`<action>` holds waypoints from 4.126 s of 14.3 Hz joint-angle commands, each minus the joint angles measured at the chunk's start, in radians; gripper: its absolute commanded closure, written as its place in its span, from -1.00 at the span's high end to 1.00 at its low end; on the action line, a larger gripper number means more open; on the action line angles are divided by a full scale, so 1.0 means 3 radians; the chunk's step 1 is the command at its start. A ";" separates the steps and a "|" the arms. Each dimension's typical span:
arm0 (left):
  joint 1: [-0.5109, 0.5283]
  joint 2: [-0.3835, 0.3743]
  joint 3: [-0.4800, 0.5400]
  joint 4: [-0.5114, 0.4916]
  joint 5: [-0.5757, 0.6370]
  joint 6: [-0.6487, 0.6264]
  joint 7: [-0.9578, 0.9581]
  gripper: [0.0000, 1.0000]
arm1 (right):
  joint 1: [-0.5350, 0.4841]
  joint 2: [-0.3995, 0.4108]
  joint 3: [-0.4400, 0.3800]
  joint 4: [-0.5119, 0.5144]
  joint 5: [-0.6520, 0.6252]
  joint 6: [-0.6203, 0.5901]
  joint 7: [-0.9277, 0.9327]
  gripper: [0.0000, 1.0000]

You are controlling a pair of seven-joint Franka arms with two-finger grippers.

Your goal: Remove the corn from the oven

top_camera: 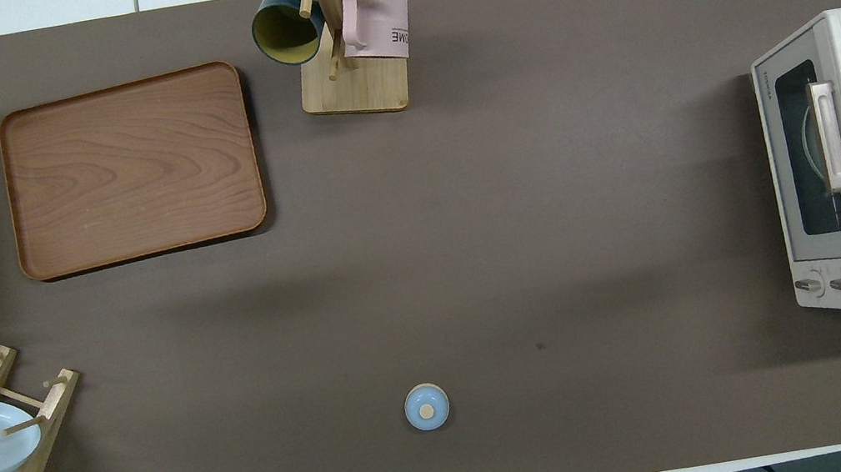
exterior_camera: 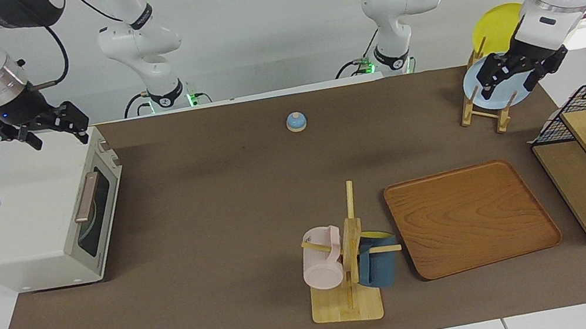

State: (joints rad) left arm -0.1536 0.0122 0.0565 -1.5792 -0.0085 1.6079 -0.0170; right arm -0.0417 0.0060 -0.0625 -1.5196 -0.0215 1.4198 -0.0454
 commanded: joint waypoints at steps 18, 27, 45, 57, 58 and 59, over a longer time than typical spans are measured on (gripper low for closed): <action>0.0016 -0.0051 -0.0004 -0.0028 -0.0008 -0.0037 0.0021 1.00 | 0.0016 0.0061 0.0050 -0.0651 -0.0352 0.0738 -0.0253 -1.00; 0.0016 -0.0051 -0.0004 -0.0028 -0.0008 -0.0037 0.0021 1.00 | -0.0107 0.0113 0.0050 -0.1111 -0.0547 0.1106 -0.0171 -1.00; 0.0016 -0.0051 -0.0004 -0.0028 -0.0008 -0.0037 0.0021 1.00 | 0.0236 0.0920 0.0065 -0.1372 -0.0338 0.2287 0.0381 -1.00; 0.0016 -0.0051 -0.0004 -0.0028 -0.0008 -0.0037 0.0021 1.00 | 0.0053 0.0579 0.0352 -0.1173 0.0102 0.1716 0.0755 -0.09; 0.0016 -0.0051 -0.0004 -0.0028 -0.0008 -0.0037 0.0021 1.00 | 0.0011 0.0563 0.0347 -0.1173 0.0087 0.1604 0.0755 -0.07; 0.0016 -0.0051 -0.0004 -0.0028 -0.0008 -0.0037 0.0021 1.00 | -0.0045 0.0558 0.0347 -0.1183 0.0082 0.1537 0.0765 -0.04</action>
State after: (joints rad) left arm -0.1531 0.0121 0.0564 -1.5792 -0.0085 1.6079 -0.0170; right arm -0.0182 0.1842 0.0306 -1.8590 0.0087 1.9112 0.1736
